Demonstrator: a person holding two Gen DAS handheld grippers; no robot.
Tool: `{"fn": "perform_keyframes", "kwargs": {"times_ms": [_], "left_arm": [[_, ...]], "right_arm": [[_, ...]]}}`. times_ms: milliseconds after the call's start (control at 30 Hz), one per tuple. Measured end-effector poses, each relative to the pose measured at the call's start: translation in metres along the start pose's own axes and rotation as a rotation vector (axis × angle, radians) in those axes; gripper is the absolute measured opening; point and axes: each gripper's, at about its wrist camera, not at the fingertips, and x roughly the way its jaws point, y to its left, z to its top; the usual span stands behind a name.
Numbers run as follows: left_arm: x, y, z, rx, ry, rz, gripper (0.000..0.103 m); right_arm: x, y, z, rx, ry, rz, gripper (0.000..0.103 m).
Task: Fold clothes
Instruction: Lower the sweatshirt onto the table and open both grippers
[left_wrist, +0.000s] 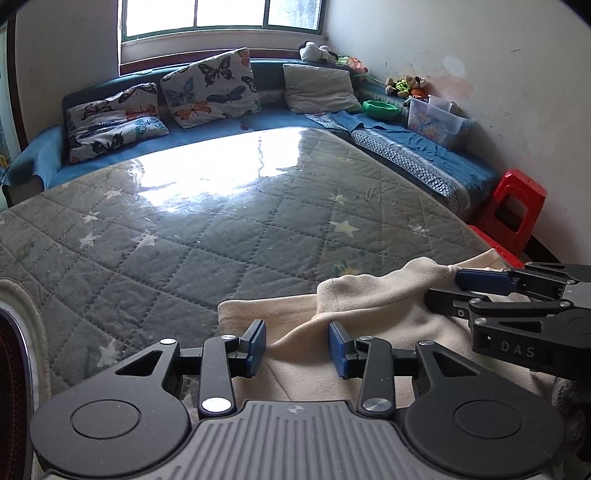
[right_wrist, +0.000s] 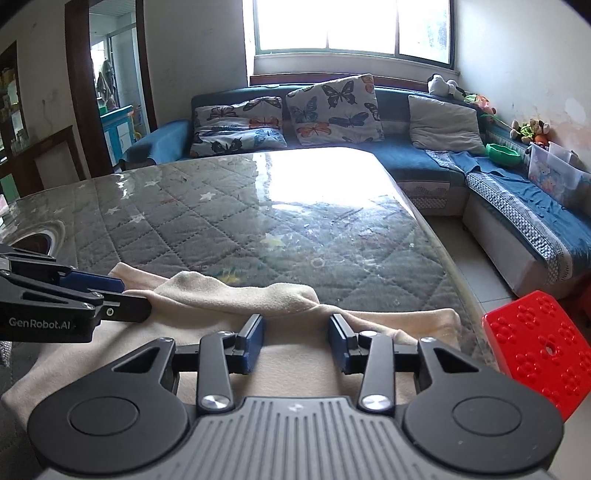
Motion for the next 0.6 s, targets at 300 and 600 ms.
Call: {"fn": "perform_keyframes", "kwargs": {"times_ms": [300,600], "left_arm": [[-0.041,-0.011,-0.018,0.047,-0.044,-0.045,0.041],[-0.062,-0.031,-0.058,0.124,-0.035,-0.064,0.041]], "right_arm": [[-0.048,0.015,-0.016,-0.052,-0.015,0.034,0.051],[-0.085,0.026,-0.053,-0.070,-0.009,0.005,0.052]]}}
